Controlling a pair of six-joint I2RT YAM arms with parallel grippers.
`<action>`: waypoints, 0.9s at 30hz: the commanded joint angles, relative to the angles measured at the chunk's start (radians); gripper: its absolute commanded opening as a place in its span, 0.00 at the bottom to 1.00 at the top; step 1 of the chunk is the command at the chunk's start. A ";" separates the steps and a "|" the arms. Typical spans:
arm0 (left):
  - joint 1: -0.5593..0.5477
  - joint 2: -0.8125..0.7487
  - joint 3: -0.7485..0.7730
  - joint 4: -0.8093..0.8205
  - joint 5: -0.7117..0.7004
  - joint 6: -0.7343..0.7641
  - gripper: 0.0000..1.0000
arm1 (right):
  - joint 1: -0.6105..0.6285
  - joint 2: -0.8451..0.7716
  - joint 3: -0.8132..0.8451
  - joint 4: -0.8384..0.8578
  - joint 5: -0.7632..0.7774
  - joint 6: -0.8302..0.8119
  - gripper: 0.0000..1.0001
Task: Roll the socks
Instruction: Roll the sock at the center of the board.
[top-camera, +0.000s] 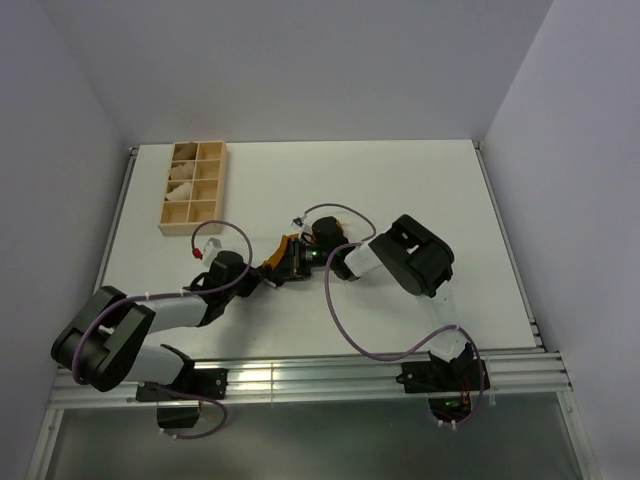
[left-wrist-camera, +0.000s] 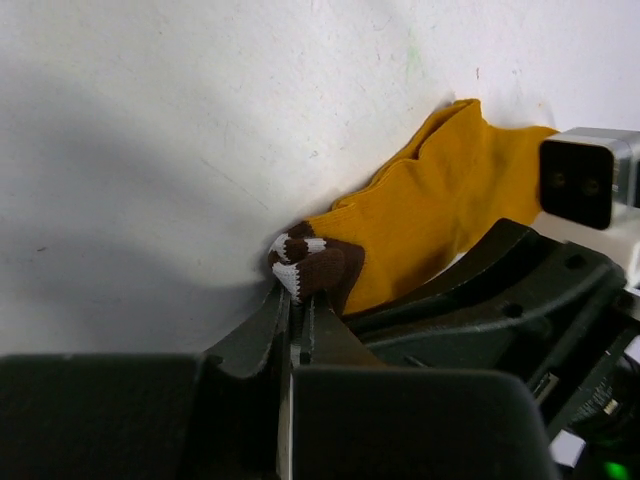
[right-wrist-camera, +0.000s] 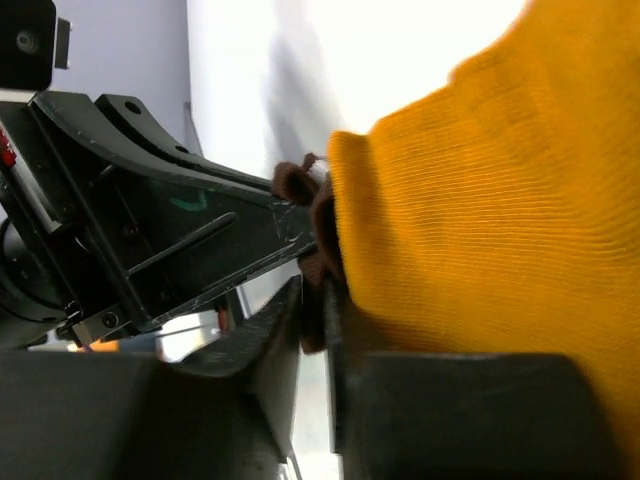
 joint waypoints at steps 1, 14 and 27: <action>-0.003 0.020 0.043 -0.076 -0.029 0.032 0.00 | 0.011 -0.076 -0.015 -0.105 0.098 -0.135 0.26; -0.003 0.020 0.143 -0.227 -0.034 0.067 0.00 | 0.192 -0.462 -0.109 -0.448 0.823 -0.731 0.53; -0.003 0.076 0.221 -0.305 0.028 0.108 0.00 | 0.464 -0.375 -0.288 -0.021 1.249 -1.094 0.56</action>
